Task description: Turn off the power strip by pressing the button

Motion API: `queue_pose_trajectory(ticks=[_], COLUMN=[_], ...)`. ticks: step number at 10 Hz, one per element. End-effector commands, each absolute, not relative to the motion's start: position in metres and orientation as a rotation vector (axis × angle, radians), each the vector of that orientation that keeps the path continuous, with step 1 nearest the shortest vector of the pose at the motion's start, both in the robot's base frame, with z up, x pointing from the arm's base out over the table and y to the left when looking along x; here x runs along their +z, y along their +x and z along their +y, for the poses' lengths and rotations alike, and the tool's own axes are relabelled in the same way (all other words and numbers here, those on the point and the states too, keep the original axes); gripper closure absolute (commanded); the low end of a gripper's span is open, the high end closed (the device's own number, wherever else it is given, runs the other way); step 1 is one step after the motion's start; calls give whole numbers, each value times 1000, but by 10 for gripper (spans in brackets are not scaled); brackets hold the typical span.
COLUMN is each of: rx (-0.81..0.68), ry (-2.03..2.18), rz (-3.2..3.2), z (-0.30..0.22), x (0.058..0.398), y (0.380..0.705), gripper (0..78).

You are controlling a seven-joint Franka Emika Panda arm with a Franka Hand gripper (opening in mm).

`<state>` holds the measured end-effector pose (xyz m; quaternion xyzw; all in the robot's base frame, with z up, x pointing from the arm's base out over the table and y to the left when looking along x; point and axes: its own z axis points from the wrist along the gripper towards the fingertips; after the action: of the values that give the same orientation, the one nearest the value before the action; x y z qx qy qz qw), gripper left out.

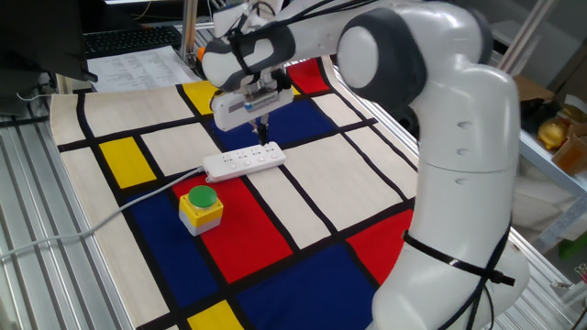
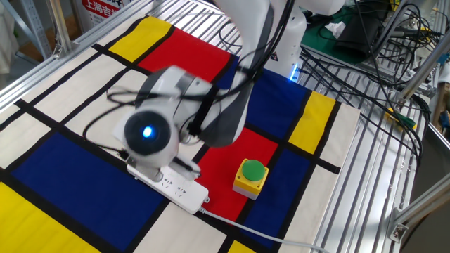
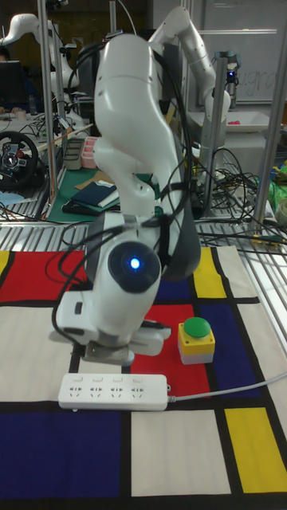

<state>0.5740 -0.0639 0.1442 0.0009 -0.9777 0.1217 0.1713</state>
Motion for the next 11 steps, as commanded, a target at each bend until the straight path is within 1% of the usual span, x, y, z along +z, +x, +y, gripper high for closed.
queue_pose_trajectory(ticks=[1, 2, 3, 4, 7, 8, 9, 10, 11], rx=[288, 229, 229, 222, 151, 120, 119, 105, 102], ry=[33, -5, -5, -21, -58, -76, -76, -86, -89], rz=[-2888, -2936, -2936, -2977, -3001, -3022, -3023, -3075, -3089], z=[-53, -46, -46, -36, -31, -34, -34, -41, -43], x=[186, 204, 204, 225, 258, 267, 267, 277, 279], y=[576, 570, 570, 565, 557, 555, 555, 552, 550], gripper=[776, 776, 776, 776, 776, 776, 776, 776, 776])
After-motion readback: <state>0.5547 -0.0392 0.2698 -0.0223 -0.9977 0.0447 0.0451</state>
